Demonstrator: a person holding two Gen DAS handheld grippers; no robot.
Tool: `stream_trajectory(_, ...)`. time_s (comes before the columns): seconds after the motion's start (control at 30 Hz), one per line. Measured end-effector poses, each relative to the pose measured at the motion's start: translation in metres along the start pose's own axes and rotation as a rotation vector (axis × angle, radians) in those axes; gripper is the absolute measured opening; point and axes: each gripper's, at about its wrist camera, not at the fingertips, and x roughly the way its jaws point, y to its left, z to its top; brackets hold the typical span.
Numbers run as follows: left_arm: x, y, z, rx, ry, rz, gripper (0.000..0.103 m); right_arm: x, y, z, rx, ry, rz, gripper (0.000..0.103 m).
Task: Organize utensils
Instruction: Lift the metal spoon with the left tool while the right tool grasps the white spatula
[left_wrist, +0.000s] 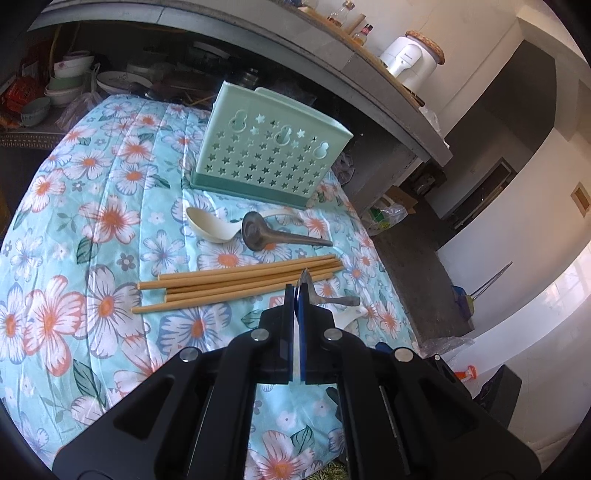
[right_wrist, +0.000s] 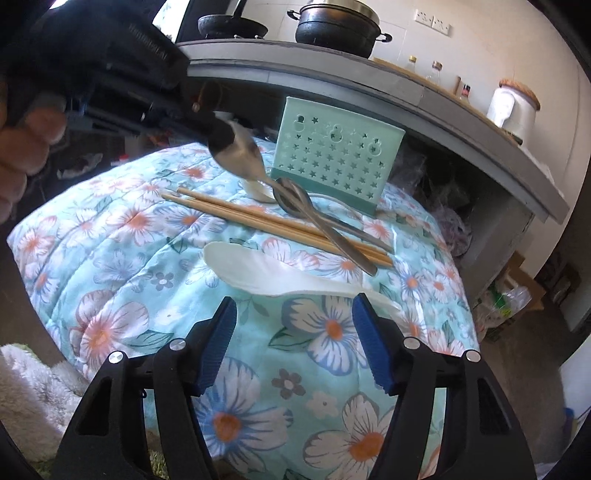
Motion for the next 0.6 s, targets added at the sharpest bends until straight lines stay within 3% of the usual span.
stream_trajectory(0.27, -0.023, 0.000, 0.010, 0.007, -0.066, 0.010, 0.001, 0.003, 0.024, 0.004, -0.148, -0.029, -0.098, 0.057)
stream_trajectory(0.6, -0.051, 0.002, 0.018, 0.011, -0.138, 0.038, 0.001, 0.013, 0.058, 0.006, -0.375, -0.058, -0.140, 0.053)
